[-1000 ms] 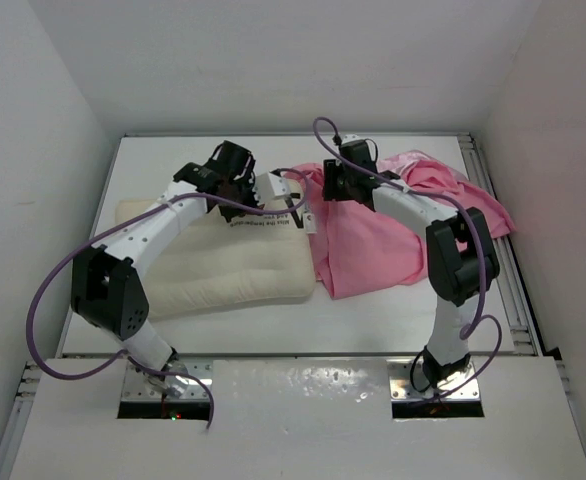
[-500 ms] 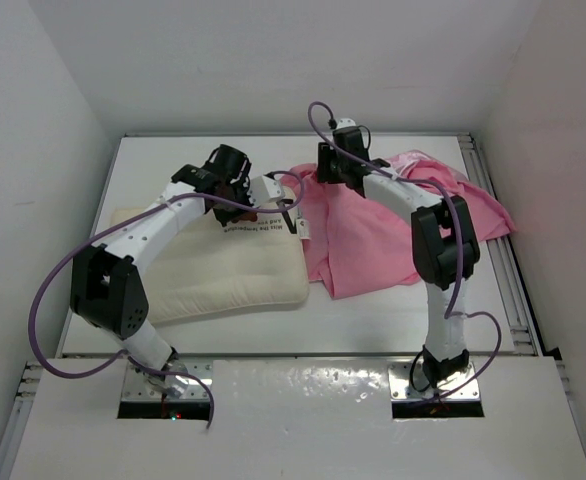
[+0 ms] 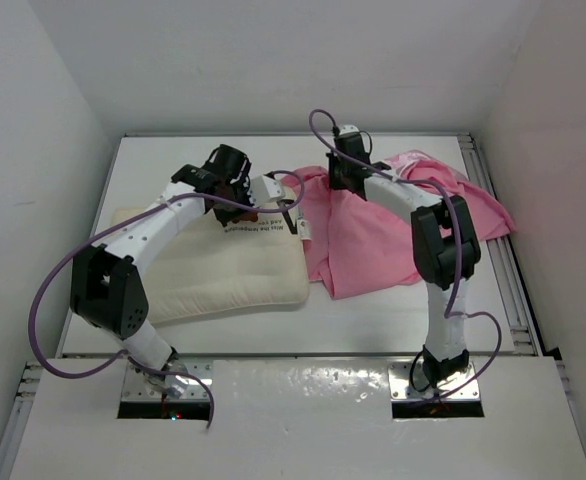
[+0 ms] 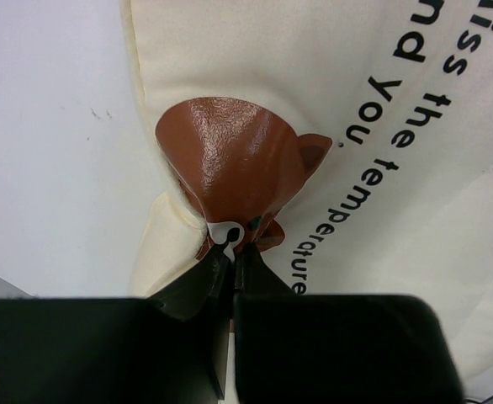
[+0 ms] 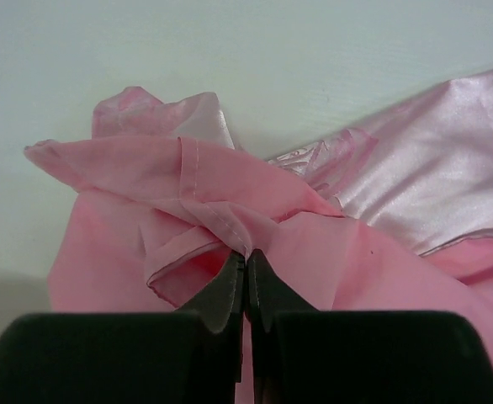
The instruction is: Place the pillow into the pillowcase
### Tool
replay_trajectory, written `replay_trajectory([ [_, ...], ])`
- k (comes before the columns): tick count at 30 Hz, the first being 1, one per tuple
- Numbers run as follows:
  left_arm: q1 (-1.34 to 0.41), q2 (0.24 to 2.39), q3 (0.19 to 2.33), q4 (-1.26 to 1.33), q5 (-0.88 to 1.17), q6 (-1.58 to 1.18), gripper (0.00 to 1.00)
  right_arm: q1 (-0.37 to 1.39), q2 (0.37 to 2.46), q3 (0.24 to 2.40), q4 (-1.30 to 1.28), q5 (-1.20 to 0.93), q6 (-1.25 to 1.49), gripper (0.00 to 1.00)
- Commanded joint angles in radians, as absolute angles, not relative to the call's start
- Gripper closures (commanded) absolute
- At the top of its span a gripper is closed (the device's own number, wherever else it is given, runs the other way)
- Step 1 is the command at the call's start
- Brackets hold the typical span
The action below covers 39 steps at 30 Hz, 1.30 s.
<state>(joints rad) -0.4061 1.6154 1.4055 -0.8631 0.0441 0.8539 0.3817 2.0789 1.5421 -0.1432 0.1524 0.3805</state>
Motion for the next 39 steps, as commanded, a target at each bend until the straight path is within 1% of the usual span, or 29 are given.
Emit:
replay_trajectory([
  [1, -0.402, 1.566, 1.428, -0.799, 0.066, 0.838, 1.00, 0.376, 2.013, 1.522, -0.126, 0.190, 0.354, 1.00],
  [5, -0.420, 1.569, 1.436, -0.810, 0.074, 0.831, 1.00, 0.379, 1.941, 1.511, -0.135, 0.186, 0.324, 1.00],
  [10, -0.468, 1.588, 1.534, -0.853, 0.086, 0.847, 1.00, 0.393, 1.801, 1.456, -0.155, 0.112, 0.270, 1.00],
  [14, -0.505, 1.600, 1.597, -0.871, 0.110, 0.888, 1.00, 0.393, 1.711, 1.395, -0.147, 0.005, 0.255, 1.00],
  [15, -0.514, 1.603, 1.597, -0.871, 0.110, 0.920, 1.00, 0.394, 1.695, 1.388, -0.149, -0.068, 0.242, 1.00],
  [18, -0.546, 1.611, 1.577, -0.845, 0.098, 0.963, 1.00, 0.394, 1.646, 1.375, -0.175, -0.182, 0.216, 1.00],
  [22, -0.569, 1.640, 1.562, -0.804, 0.103, 1.000, 1.00, 0.408, 1.605, 1.370, -0.212, -0.229, 0.198, 1.00],
  [27, -0.612, 1.666, 1.520, -0.720, 0.089, 1.034, 1.00, 0.434, 1.589, 1.374, -0.236, -0.264, 0.164, 1.00],
  [32, -0.615, 1.678, 1.483, -0.597, 0.008, 1.014, 1.00, 0.462, 1.580, 1.385, -0.331, -0.391, 0.078, 1.00],
  [34, -0.612, 1.677, 1.474, -0.539, 0.005, 1.000, 1.00, 0.460, 1.580, 1.388, -0.362, -0.428, 0.075, 1.00],
  [35, -0.608, 1.678, 1.470, -0.516, -0.047, 0.962, 1.00, 0.462, 1.580, 1.387, -0.386, -0.454, 0.069, 1.00],
  [39, -0.562, 1.675, 1.462, -0.332, -0.175, 0.806, 1.00, 0.454, 1.578, 1.344, -0.443, -0.434, 0.064, 1.00],
])
